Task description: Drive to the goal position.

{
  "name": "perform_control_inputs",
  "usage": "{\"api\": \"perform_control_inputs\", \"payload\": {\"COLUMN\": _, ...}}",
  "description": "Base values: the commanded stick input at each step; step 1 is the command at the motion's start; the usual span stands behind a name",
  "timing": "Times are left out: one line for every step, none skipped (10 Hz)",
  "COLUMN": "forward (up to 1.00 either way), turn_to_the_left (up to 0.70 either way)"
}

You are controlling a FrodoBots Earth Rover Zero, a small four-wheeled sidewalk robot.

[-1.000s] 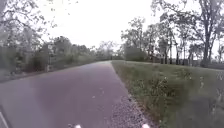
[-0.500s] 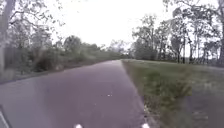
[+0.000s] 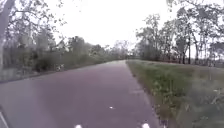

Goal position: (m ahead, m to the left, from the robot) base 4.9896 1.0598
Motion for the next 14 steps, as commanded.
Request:
{"api": "perform_control_inputs", "payload": {"forward": 1.0, "turn_to_the_left": -0.4}}
{"api": "perform_control_inputs", "payload": {"forward": 1.0, "turn_to_the_left": -0.36}}
{"api": "perform_control_inputs", "payload": {"forward": 1.0, "turn_to_the_left": -0.23}}
{"api": "perform_control_inputs", "payload": {"forward": 1.0, "turn_to_the_left": -0.11}}
{"api": "perform_control_inputs", "payload": {"forward": 1.0, "turn_to_the_left": 0.0}}
{"api": "perform_control_inputs", "payload": {"forward": 1.0, "turn_to_the_left": 0.0}}
{"api": "perform_control_inputs", "payload": {"forward": 1.0, "turn_to_the_left": 0.0}}
{"api": "perform_control_inputs", "payload": {"forward": 1.0, "turn_to_the_left": 0.0}}
{"api": "perform_control_inputs", "payload": {"forward": 1.0, "turn_to_the_left": 0.0}}
{"api": "perform_control_inputs", "payload": {"forward": 1.0, "turn_to_the_left": 0.0}}
{"api": "perform_control_inputs", "payload": {"forward": 1.0, "turn_to_the_left": 0.0}}
{"api": "perform_control_inputs", "payload": {"forward": 1.0, "turn_to_the_left": 0.0}}
{"api": "perform_control_inputs", "payload": {"forward": 1.0, "turn_to_the_left": 0.0}}
{"api": "perform_control_inputs", "payload": {"forward": 1.0, "turn_to_the_left": 0.0}}
